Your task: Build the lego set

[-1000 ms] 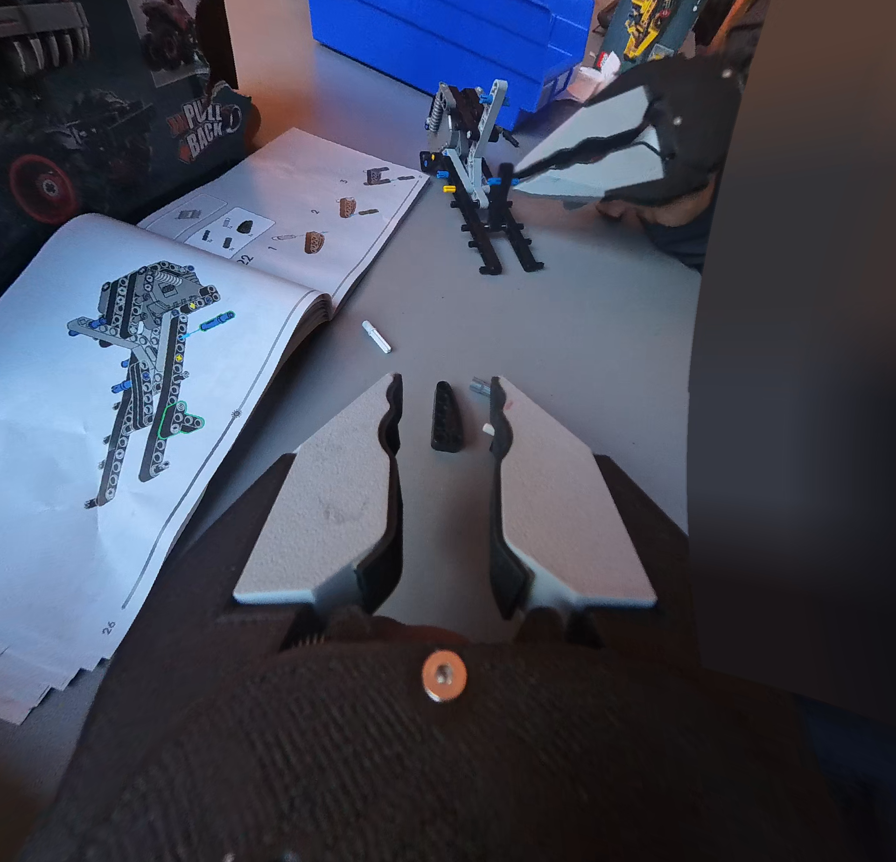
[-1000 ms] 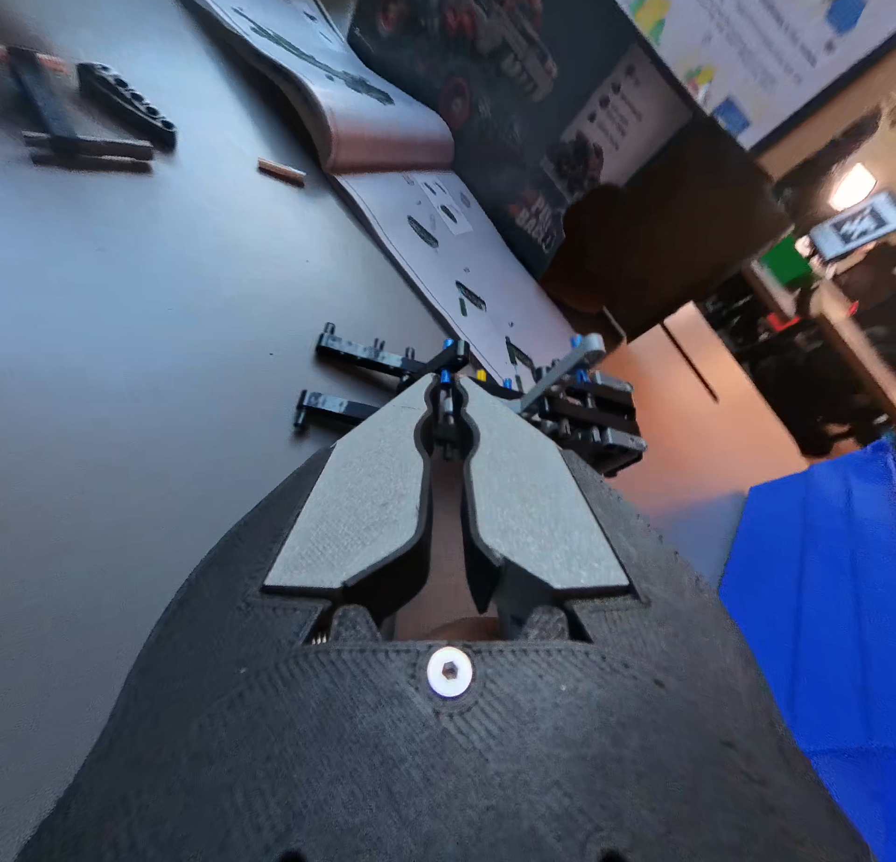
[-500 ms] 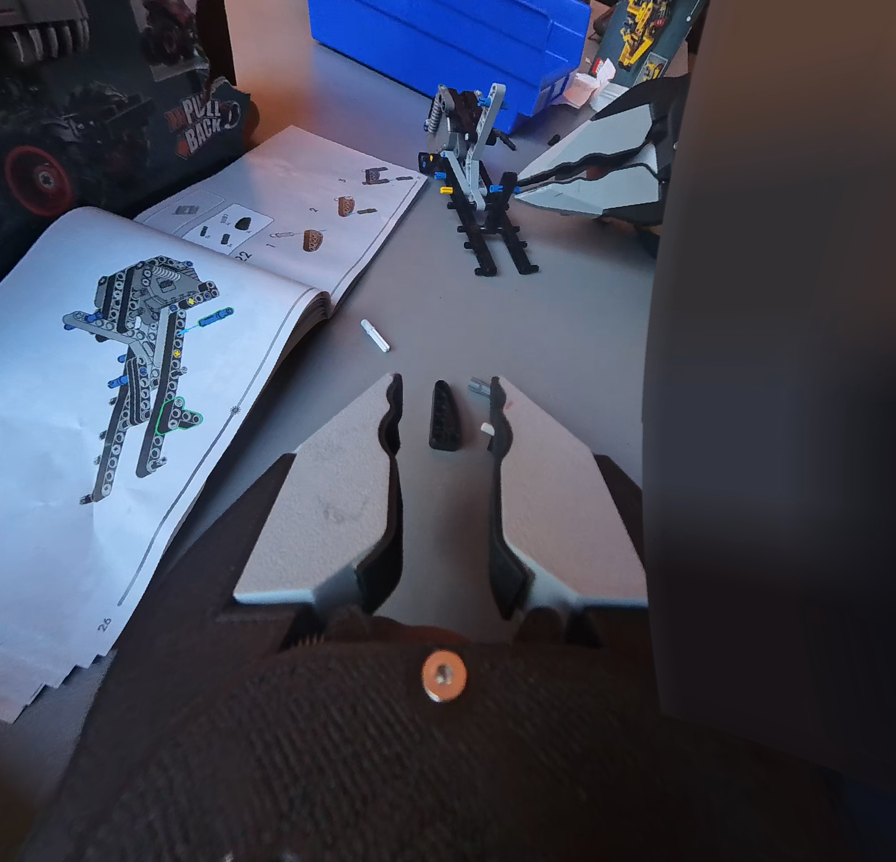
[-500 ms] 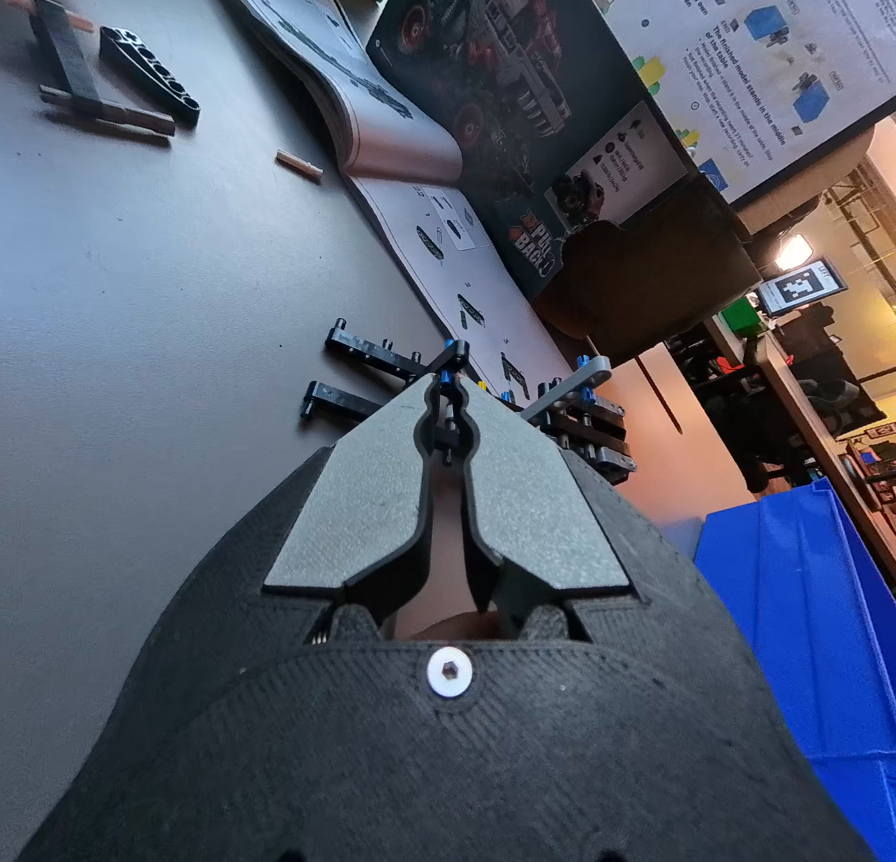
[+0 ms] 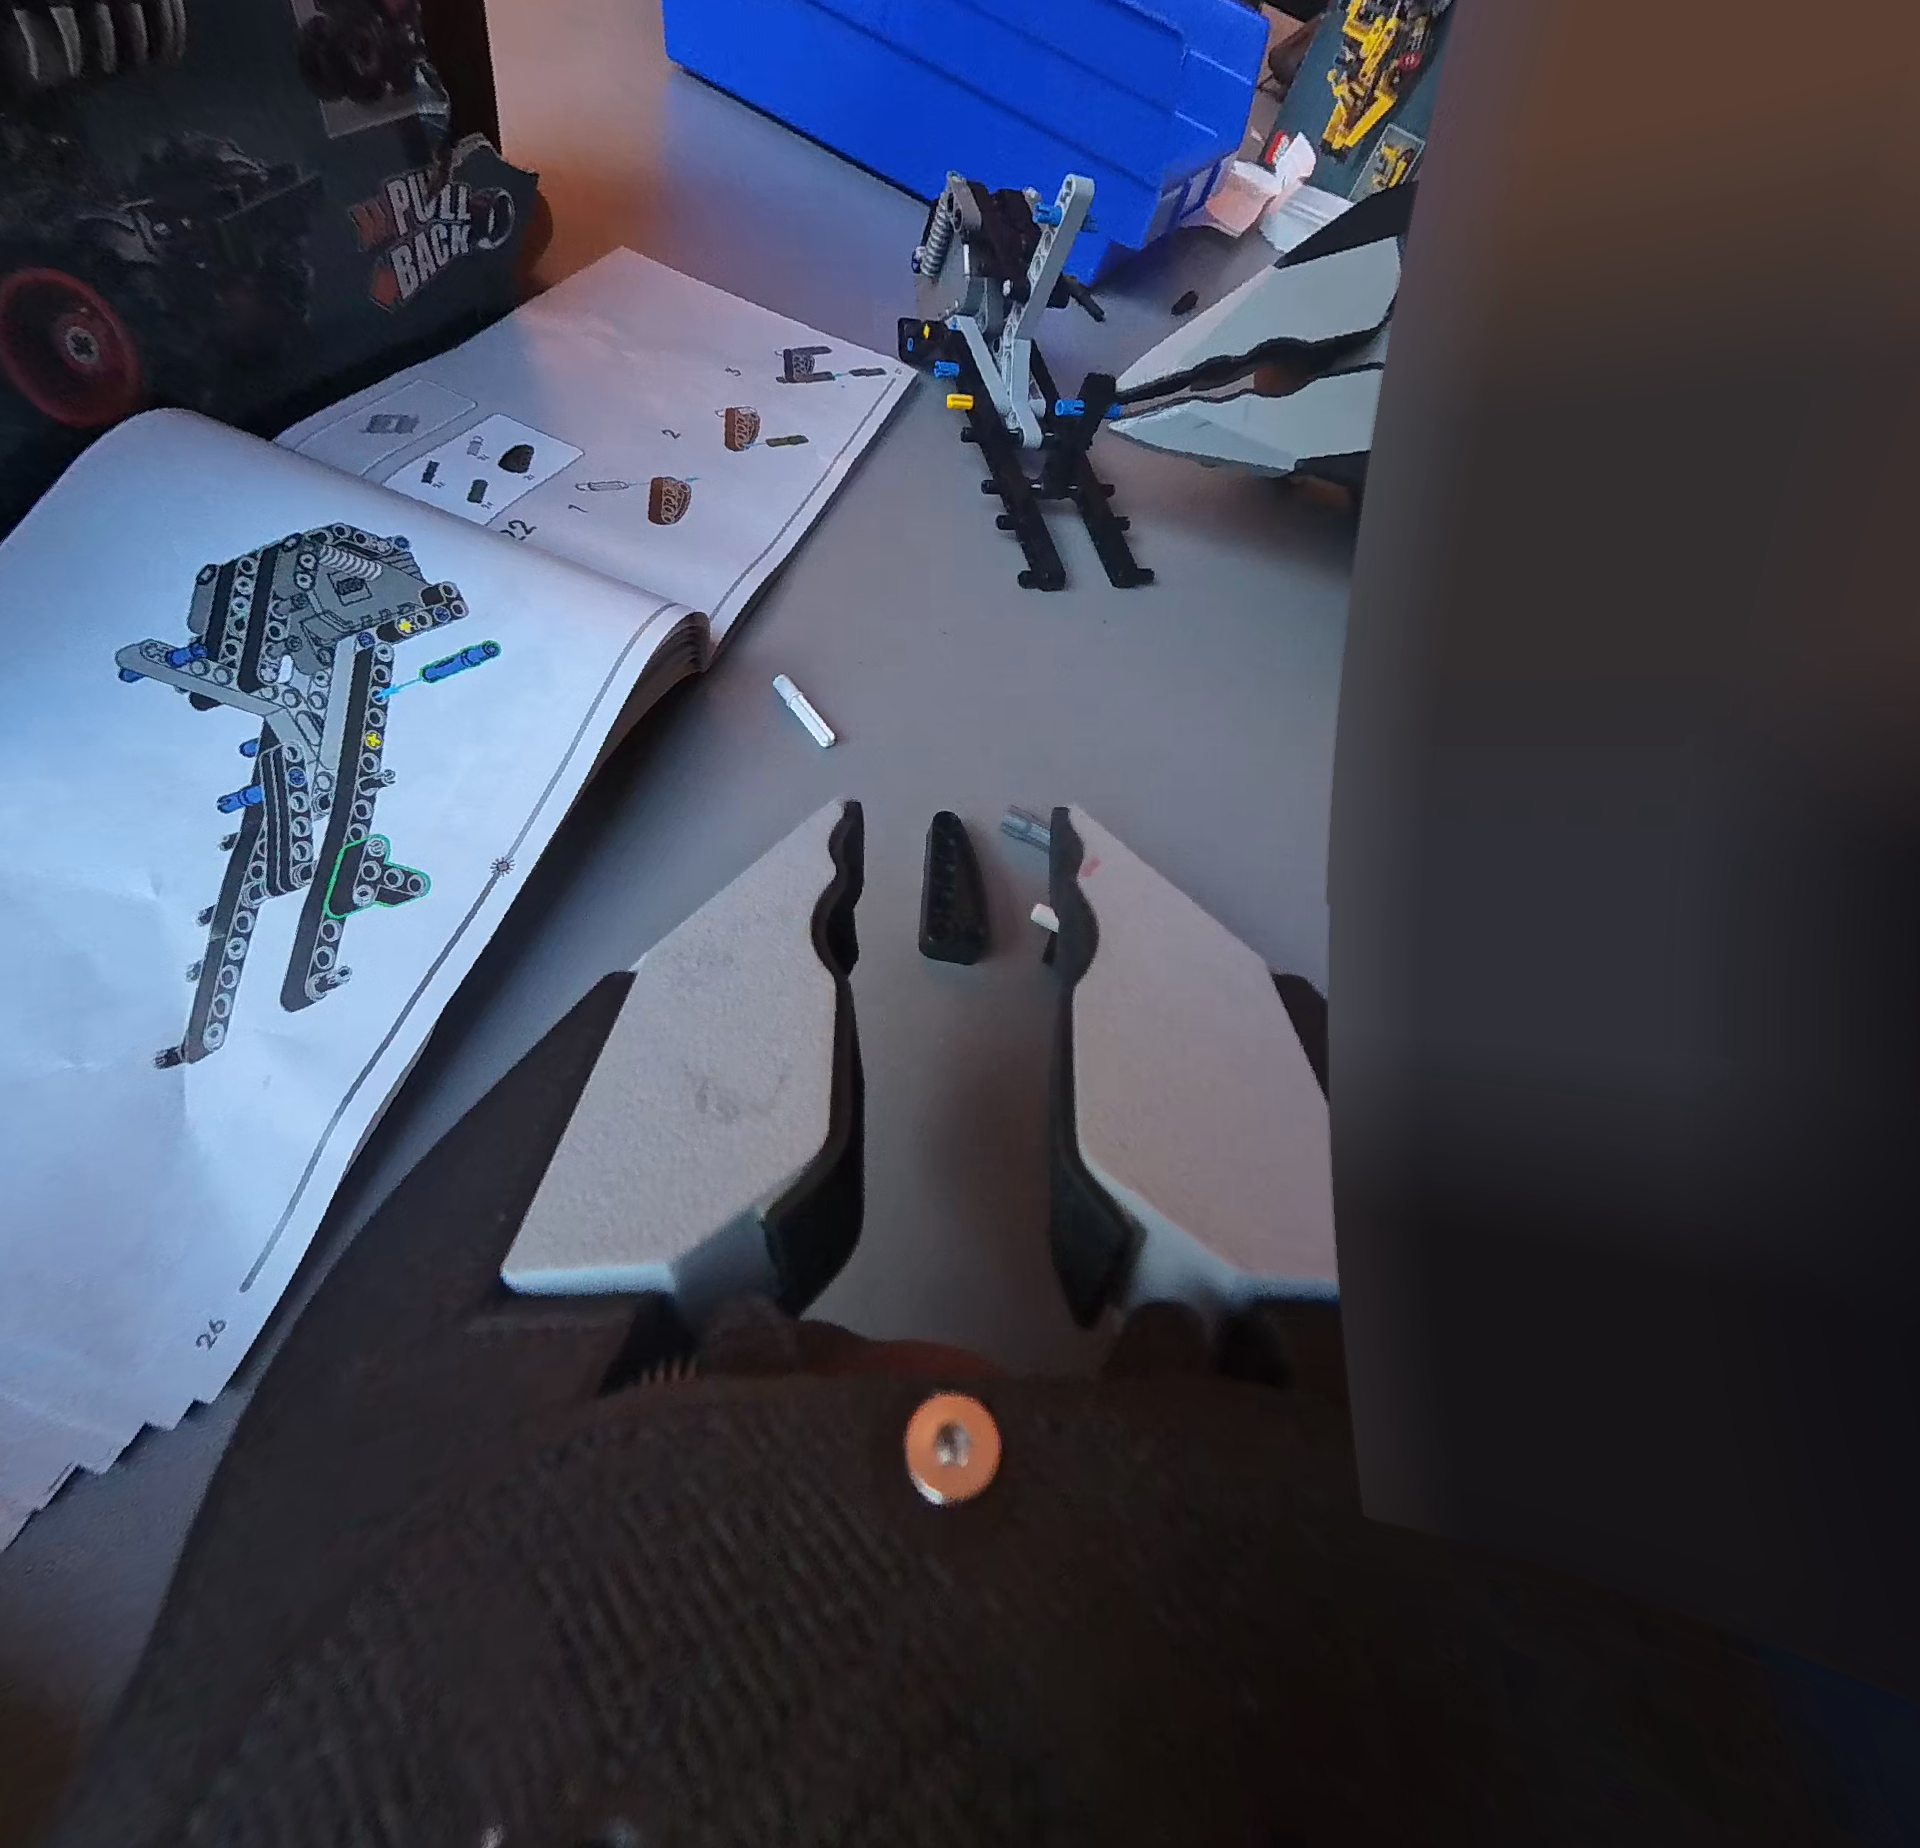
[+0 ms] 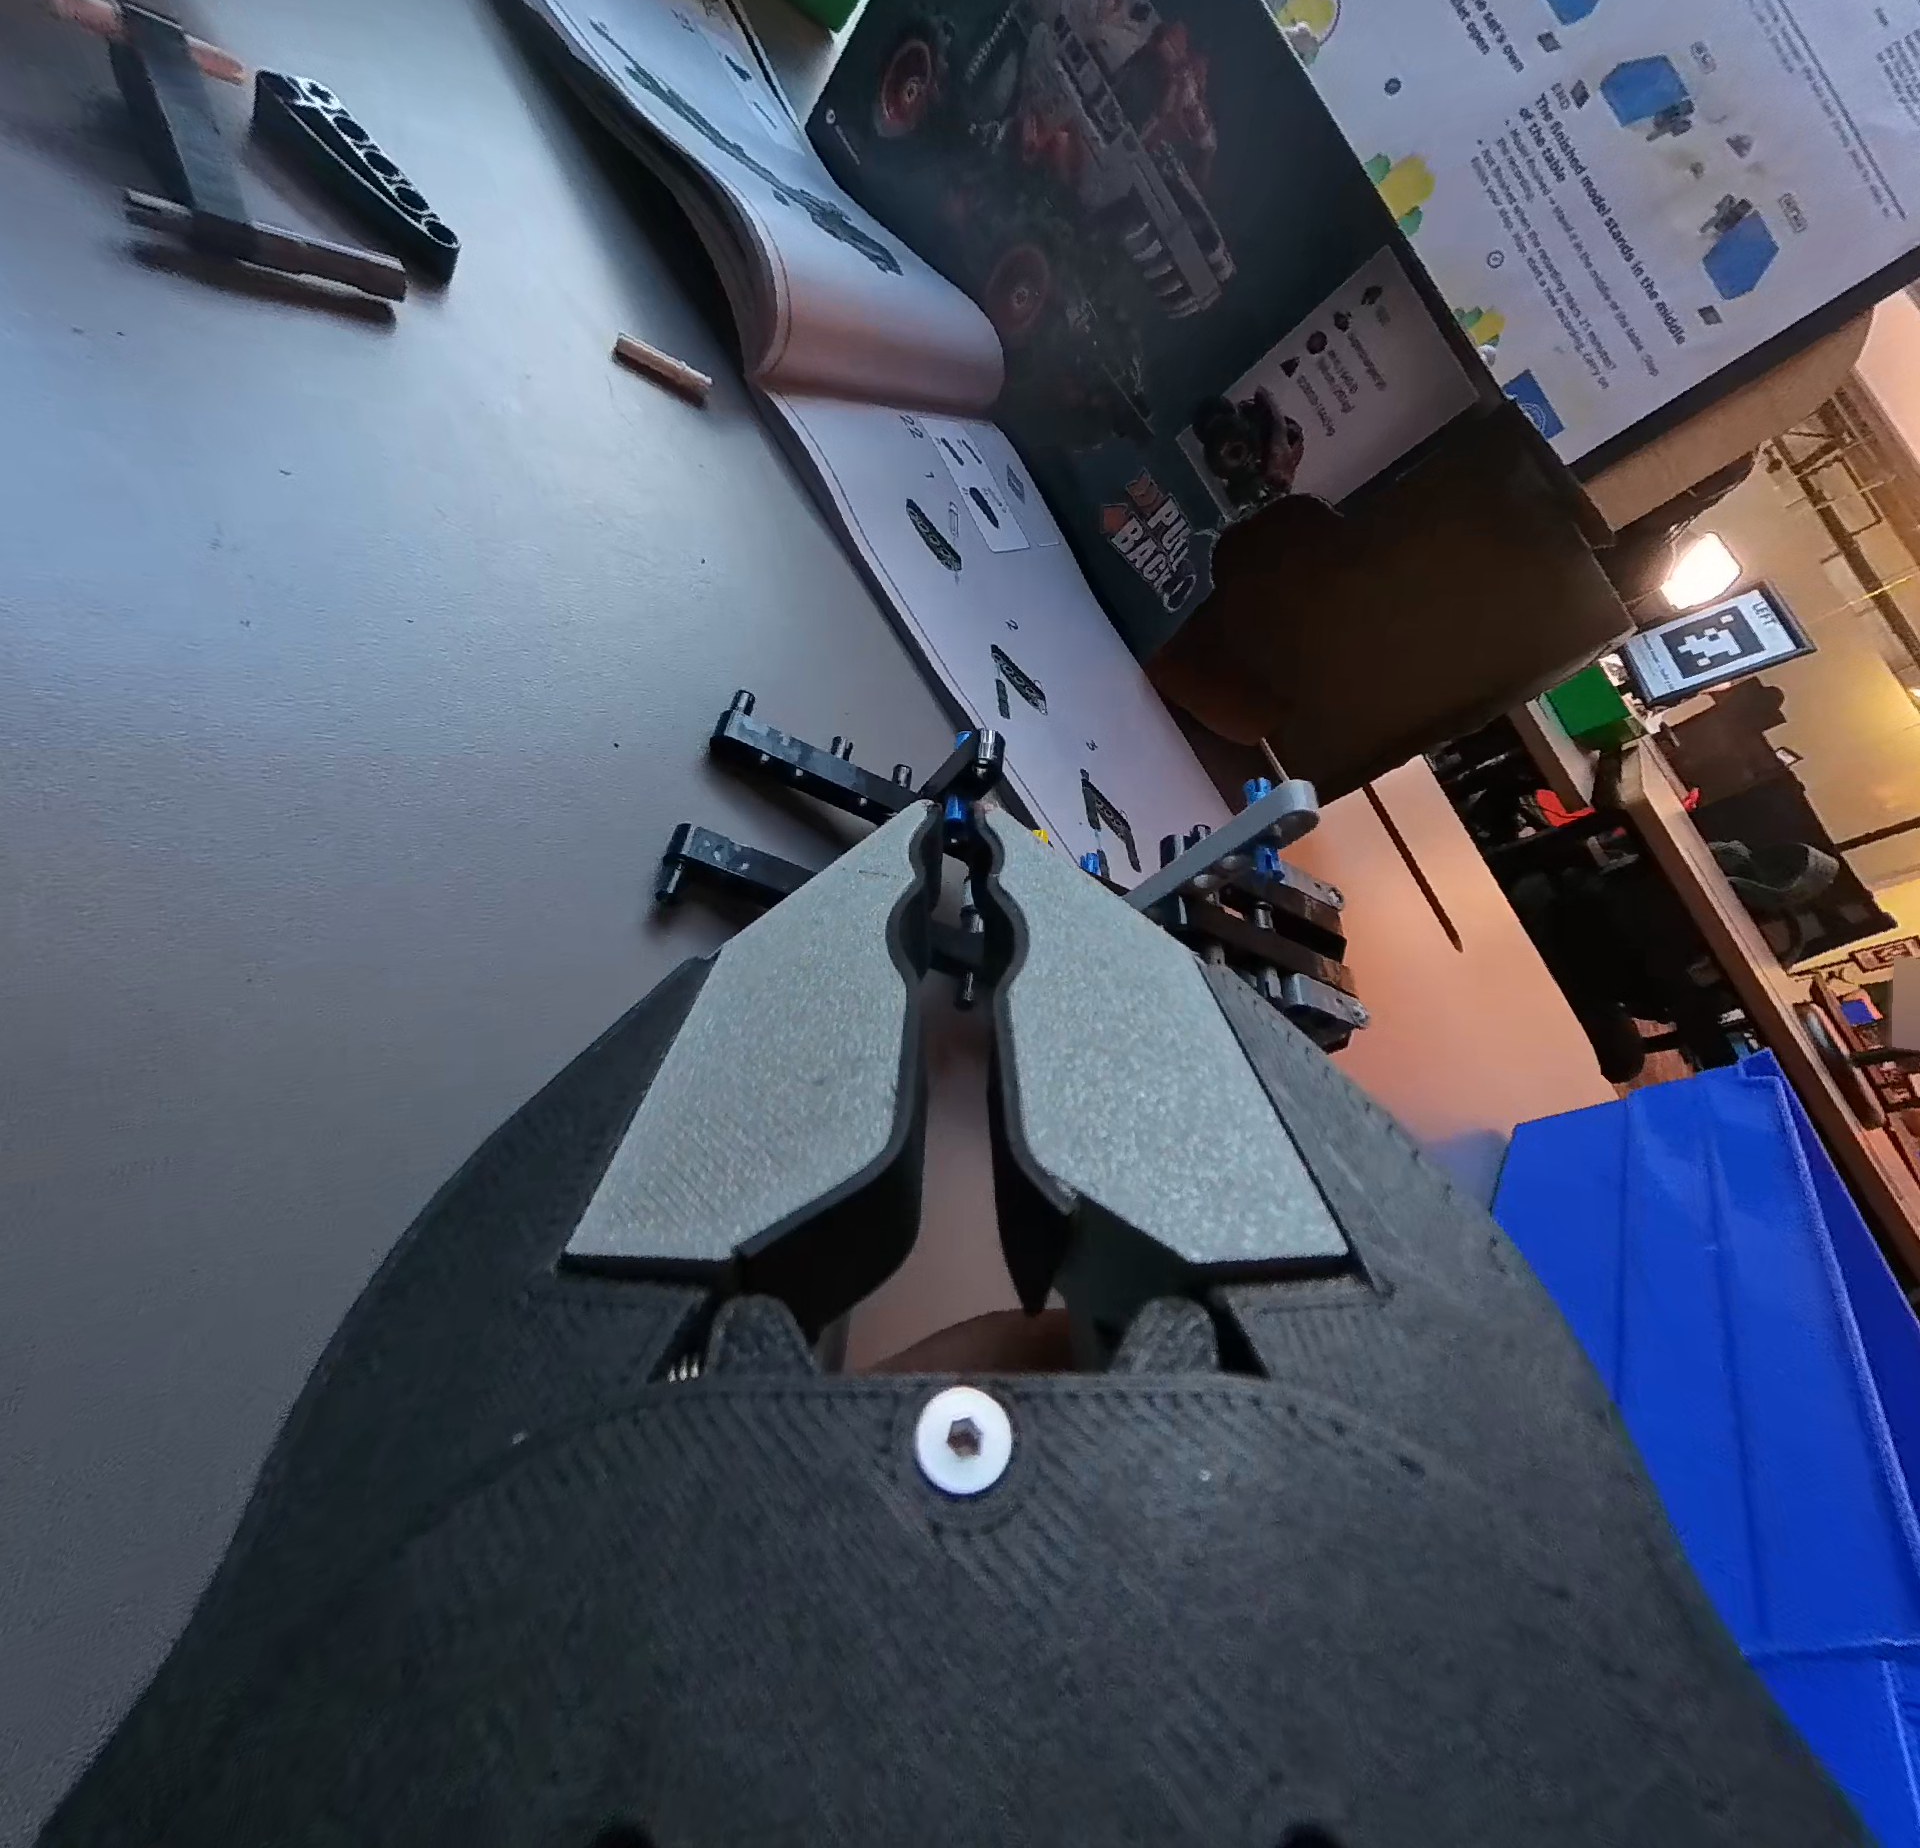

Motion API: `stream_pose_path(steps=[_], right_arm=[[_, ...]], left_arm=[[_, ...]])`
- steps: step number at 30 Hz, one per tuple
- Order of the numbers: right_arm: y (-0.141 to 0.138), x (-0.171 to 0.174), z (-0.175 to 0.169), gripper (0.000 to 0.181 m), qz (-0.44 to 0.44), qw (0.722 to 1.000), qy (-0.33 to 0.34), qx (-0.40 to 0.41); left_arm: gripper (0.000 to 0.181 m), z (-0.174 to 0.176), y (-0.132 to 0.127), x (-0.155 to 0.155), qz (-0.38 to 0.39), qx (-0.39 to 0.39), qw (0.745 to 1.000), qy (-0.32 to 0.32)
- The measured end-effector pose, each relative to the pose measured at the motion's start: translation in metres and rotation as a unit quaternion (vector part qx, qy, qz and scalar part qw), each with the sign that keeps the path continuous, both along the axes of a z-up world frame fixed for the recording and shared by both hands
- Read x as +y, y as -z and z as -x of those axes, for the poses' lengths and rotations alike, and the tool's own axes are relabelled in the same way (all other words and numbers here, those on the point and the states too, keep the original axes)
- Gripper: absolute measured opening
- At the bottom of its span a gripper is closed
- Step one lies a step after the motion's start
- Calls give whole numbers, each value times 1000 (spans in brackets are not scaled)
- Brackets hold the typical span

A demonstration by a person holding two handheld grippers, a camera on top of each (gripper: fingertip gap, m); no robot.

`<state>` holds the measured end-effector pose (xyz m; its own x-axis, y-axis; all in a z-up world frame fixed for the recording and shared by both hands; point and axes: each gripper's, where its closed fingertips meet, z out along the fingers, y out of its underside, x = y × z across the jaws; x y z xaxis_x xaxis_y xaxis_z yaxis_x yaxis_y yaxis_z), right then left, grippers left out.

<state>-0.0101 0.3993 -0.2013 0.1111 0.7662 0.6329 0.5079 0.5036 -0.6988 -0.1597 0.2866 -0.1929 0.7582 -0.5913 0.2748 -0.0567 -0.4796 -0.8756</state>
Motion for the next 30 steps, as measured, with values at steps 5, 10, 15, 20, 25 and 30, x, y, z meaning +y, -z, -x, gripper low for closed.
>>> stream_pose_path(steps=[5, 10, 15, 20, 25, 30], right_arm=[[0, -1, 0, 2, -8, 1000, -1, -1], [0, 0, 0, 1, -4, 1000, 1, 0], [0, 1, 0, 1, -4, 1000, 5, 0], [0, 2, 0, 1, -3, 1000, 8, 1], [0, 2, 0, 2, -4, 1000, 9, 1], [0, 2, 0, 1, -3, 1000, 8, 1]], left_arm=[[33, -2, 1, -1, -6, 14, 1000, 1], [33, -2, -1, -4, -14, 15, 1000, 2], [31, -1, 0, -5, -16, 22, 1000, 0], [30, -1, 0, -6, -18, 27, 999, -1], [31, -2, 1, -6, -17, 30, 999, -1], [31, -1, 1, -5, -12, 25, 1000, -3]])
